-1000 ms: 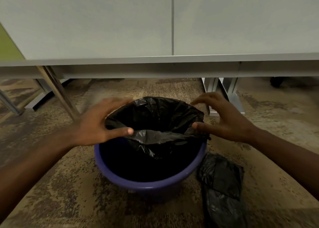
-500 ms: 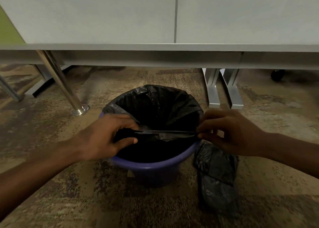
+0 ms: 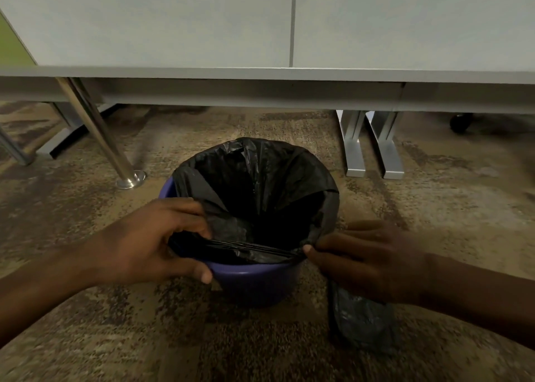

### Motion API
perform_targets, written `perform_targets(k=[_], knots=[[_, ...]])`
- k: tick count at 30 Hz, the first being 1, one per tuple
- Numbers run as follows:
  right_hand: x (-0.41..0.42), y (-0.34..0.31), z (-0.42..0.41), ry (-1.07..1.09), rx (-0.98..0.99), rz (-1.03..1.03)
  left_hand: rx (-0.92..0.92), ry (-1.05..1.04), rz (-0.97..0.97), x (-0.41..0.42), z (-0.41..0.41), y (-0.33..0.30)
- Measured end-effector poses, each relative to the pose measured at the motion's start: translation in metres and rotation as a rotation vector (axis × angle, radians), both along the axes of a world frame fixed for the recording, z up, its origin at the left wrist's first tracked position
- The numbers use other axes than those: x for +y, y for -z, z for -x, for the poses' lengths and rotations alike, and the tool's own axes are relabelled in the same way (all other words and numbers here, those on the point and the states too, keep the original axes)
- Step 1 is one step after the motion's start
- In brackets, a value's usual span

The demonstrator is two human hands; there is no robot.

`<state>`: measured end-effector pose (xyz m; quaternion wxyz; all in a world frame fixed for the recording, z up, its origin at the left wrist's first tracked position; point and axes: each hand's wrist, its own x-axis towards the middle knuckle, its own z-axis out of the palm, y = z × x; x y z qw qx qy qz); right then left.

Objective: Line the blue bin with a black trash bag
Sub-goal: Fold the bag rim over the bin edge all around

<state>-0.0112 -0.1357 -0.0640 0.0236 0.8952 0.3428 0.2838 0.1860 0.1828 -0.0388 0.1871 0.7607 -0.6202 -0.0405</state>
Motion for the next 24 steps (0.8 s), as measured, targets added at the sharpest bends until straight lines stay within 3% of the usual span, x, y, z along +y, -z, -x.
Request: perform_targets(k=[13,20,24], knots=[[0.015,0.006,0.000,-0.098,-0.094,0.178,-0.132,0.027,0.170,0.008,0.021,0.002],[0.036,0.001,-0.006,-0.090,-0.061,-0.011,-0.510,-0.158,0.311,0.025,0.047,0.033],[0.046,-0.007,-0.017,-0.013,-0.048,0.070,-0.509,-0.178,0.350,0.028,0.054,0.047]])
